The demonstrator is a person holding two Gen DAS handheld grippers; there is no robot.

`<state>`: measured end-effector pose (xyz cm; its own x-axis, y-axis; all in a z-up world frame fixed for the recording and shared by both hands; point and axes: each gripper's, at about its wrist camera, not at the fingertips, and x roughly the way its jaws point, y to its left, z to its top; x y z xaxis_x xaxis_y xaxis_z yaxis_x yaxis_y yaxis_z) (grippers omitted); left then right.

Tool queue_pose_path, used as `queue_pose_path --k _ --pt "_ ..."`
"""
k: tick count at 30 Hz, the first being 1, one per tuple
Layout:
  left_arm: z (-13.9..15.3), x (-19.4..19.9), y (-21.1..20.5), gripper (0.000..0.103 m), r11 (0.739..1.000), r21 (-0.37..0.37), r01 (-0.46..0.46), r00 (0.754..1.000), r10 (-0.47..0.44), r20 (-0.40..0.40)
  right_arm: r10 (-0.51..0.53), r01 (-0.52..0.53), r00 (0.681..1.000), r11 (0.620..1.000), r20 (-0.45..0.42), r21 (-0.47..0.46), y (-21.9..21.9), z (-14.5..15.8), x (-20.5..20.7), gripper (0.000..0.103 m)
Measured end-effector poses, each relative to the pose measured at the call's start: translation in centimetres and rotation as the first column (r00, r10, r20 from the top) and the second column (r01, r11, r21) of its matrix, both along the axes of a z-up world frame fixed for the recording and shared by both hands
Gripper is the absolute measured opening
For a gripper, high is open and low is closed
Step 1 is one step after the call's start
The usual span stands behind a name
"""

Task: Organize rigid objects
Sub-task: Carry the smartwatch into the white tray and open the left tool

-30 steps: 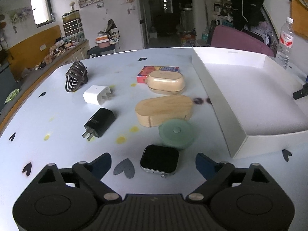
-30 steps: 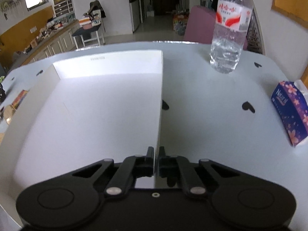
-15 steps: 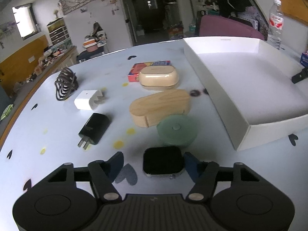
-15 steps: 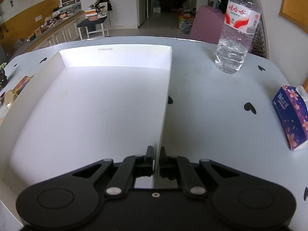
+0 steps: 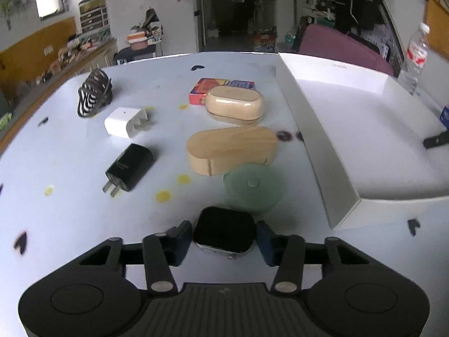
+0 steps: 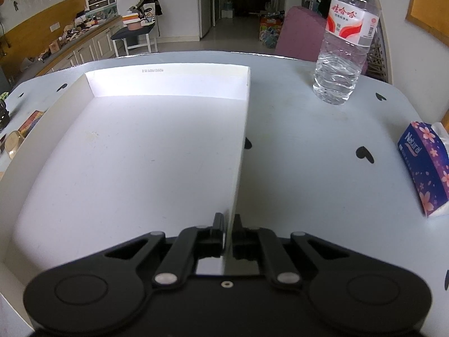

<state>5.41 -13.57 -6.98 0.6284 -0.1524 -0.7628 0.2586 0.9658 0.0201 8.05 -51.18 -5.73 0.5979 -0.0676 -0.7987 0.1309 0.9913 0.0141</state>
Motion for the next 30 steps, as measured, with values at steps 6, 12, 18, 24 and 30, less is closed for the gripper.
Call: queue_pose_path --k 6,12,18,24,30 --pt "0.6 -0.7 -0.3 0.049 1.0 0.007 -0.011 0.999 0.011 0.048 0.0 0.0 1.0 1.0 0.001 0.0 0.0 0.0 0.0 0.006" --pt "5.1 -1.5 -1.5 0.049 0.999 -0.043 0.008 0.98 0.001 0.198 0.001 -0.001 1.0 1.0 0.001 -0.002 0.0 0.0 0.0 0.006" --pt "7.1 -1.4 -6.9 0.049 0.981 -0.129 0.146 0.967 -0.114 0.228 0.001 -0.001 1.0 1.0 0.001 -0.002 -0.1 0.0 0.0 0.006" --pt "5.3 -1.5 -13.5 0.049 0.942 -0.22 0.253 0.963 -0.224 0.151 -0.001 0.001 1.0 1.0 0.002 0.001 -0.1 0.0 0.0 0.006" --pt "2.8 -1.9 -18.8 0.049 0.922 -0.272 0.275 0.961 -0.266 0.071 -0.001 0.001 1.0 1.0 0.002 0.001 0.0 0.0 0.0 0.006"
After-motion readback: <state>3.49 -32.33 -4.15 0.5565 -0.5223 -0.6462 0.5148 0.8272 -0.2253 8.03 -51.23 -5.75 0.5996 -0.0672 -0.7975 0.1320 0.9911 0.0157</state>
